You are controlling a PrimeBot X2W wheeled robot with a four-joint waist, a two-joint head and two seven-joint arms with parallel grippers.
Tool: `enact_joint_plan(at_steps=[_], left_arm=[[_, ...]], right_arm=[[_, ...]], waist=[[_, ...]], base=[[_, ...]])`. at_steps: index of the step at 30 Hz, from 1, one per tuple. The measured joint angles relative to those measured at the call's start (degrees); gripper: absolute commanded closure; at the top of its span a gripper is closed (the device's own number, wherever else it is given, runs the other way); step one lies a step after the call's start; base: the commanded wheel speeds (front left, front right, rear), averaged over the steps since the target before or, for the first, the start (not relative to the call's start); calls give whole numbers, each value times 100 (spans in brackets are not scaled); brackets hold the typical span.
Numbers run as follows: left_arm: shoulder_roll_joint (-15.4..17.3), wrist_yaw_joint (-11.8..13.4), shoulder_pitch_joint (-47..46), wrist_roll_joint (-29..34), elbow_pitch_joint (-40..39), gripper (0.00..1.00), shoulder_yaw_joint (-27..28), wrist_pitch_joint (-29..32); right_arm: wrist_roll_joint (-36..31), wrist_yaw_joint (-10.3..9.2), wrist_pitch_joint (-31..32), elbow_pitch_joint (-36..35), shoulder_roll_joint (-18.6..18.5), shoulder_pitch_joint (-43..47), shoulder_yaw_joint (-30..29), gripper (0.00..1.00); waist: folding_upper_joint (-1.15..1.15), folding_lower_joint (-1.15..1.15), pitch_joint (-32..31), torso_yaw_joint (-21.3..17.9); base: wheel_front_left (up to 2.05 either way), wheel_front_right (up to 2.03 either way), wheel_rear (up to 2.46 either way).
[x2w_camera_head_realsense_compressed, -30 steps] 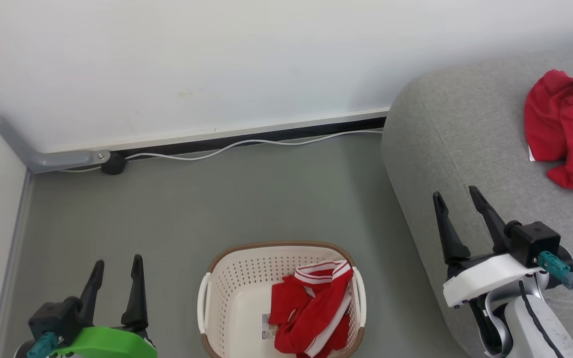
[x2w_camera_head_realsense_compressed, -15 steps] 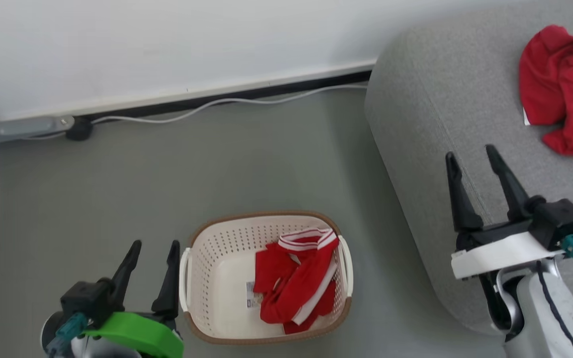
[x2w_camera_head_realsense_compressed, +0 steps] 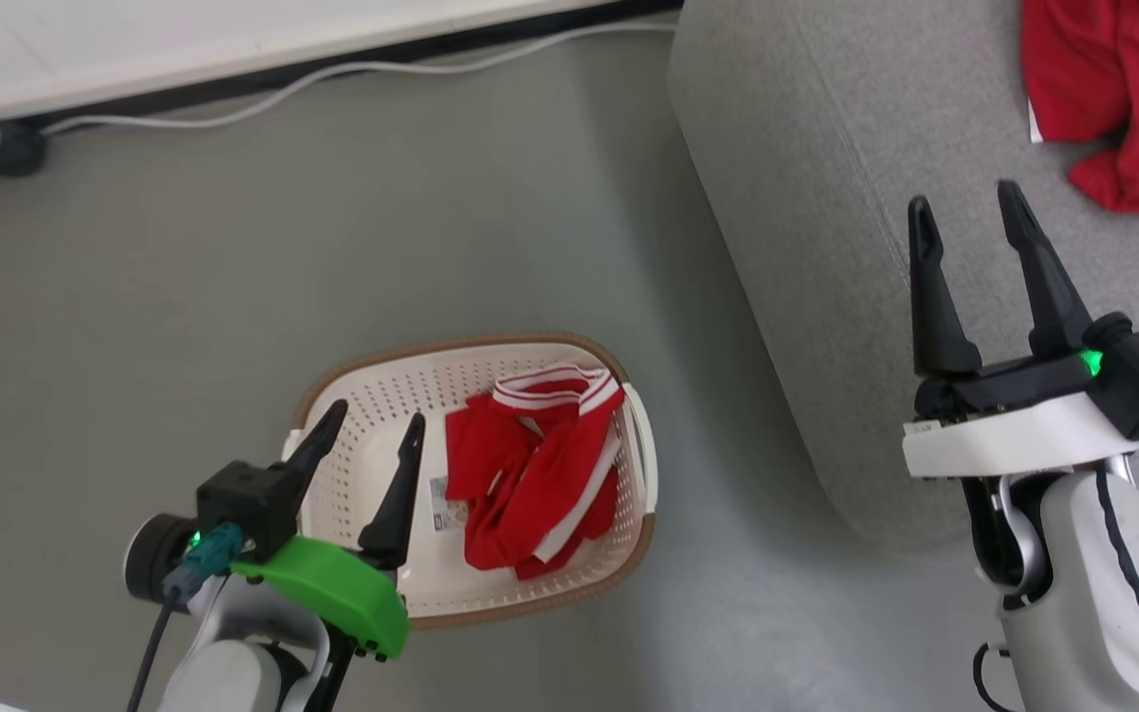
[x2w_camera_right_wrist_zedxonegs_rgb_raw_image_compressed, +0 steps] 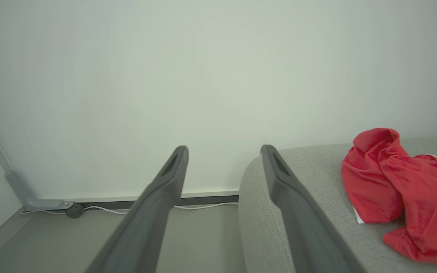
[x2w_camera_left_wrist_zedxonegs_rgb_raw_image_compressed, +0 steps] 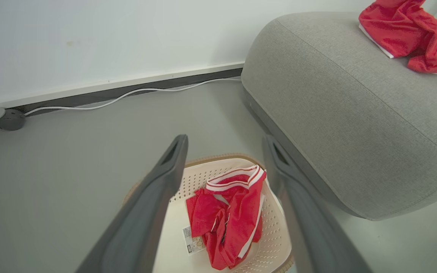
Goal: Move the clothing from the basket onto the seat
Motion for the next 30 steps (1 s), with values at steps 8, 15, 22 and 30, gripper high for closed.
enact_joint_plan(at_steps=[8, 15, 22, 30], left_arm=[[9, -32, -452, 278, -37, 0, -267, 466], [24, -57, -783, 335, 58, 0, -420, 912], [38, -57, -1173, 493, 344, 0, -552, 1539], [116, -51, -1502, 650, 517, 0, -620, 2120]], right_arm=[[23, 5, -1, -221, 22, -436, 20, 0], [97, 21, -1, -299, 32, -721, 42, 0], [267, 23, -1, -404, 54, -1173, 74, 0], [590, 9, -1, -504, 69, -1675, 96, 0]], waist=[[0, 0, 657, -222], [0, 0, 1159, -347], [0, 0, 1735, -481], [0, 0, 2382, -690]], base=[[0, 0, 0], [0, 0, 0], [0, 0, 0], [0, 0, 0]])
